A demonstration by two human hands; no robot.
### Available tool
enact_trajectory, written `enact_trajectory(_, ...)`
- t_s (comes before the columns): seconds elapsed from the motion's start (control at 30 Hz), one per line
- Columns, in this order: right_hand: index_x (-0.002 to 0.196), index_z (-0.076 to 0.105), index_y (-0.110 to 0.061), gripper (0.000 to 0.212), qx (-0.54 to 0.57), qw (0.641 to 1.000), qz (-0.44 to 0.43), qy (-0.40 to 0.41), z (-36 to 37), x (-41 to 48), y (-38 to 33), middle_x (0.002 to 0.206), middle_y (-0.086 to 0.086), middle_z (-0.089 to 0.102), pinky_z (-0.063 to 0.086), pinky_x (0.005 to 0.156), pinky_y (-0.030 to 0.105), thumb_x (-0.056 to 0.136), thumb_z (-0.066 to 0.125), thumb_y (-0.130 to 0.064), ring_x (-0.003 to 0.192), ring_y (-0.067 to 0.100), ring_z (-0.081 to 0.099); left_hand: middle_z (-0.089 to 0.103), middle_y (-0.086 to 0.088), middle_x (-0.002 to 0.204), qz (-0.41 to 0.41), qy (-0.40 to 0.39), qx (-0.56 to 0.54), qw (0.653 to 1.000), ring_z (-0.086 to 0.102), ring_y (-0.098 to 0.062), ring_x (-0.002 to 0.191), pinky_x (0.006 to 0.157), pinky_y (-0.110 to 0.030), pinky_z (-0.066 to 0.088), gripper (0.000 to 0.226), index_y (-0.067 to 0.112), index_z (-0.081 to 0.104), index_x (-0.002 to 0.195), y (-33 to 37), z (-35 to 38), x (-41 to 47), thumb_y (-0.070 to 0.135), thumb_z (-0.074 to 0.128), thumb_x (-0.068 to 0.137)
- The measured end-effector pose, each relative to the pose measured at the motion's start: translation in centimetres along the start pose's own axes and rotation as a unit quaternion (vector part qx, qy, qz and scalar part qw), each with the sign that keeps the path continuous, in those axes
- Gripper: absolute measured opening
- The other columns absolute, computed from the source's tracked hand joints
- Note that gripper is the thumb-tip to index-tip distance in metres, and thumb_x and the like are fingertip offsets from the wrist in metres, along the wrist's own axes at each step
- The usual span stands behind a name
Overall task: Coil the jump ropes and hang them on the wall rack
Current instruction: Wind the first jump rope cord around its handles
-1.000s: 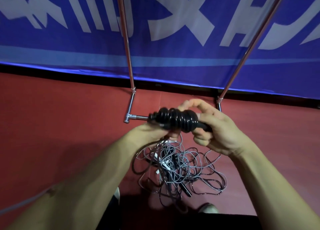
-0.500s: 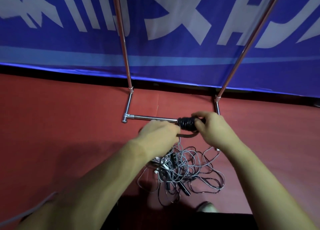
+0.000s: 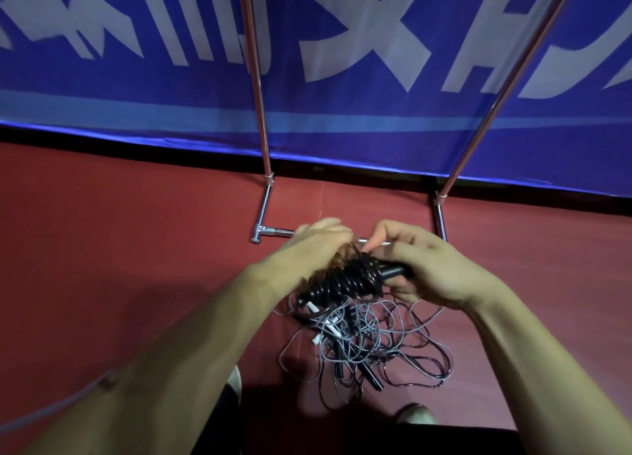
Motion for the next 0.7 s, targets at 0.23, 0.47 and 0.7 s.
enact_trajectory(0.23, 0.108, 0.057, -0.019, 0.014, 0.169, 0.979, -0.067, 0.092, 0.2, 0.4, -1.0, 0.049, 0.003, 0.034, 0.014, 0.041, 0.015, 0.097, 0.049, -0.016, 0.035, 0.005, 0.020, 0.068, 0.001, 0.120, -0.056, -0.074, -0.111, 0.989, 0.066, -0.023, 0.110, 0.100, -0.042, 0.052, 0.045, 0.022, 0.063, 0.124, 1.9, 2.8, 0.1, 0.053, 0.045, 0.098)
enact_trajectory(0.47, 0.112, 0.071, -0.020, 0.029, -0.186, 0.917, -0.114, 0.335, -3.6, 1.0, 0.0, 0.060, -0.010, 0.056, 0.032, 0.044, 0.018, 0.105, 0.045, -0.013, 0.042, 0.004, 0.041, 0.061, -0.003, 0.081, -0.022, -0.135, 0.027, 0.990, 0.057, -0.020, 0.068, 0.072, -0.039, 0.052, 0.036, 0.006, 0.059, 0.096, 2.3, 4.8, -0.9, 0.040, 0.049, 0.103)
enact_trajectory(0.7, 0.117, 0.070, -0.024, 0.029, -0.492, 0.812, -0.027, 0.312, -4.9, 0.6, 1.5, 0.100, 0.002, 0.074, 0.048, 0.077, 0.028, 0.100, 0.047, -0.017, 0.091, 0.023, 0.066, 0.054, 0.009, 0.075, 0.054, -0.038, 0.189, 0.980, 0.054, -0.011, 0.073, 0.062, -0.030, 0.037, 0.031, 0.025, 0.055, 0.077, 2.5, 0.6, -1.7, 0.048, 0.057, 0.097)
Point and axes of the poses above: each hand's wrist, its own x-axis towards the middle knuckle, its own z-axis out of the palm, y = z × x, the point moved 3 cm from there along x, towards the middle knuckle
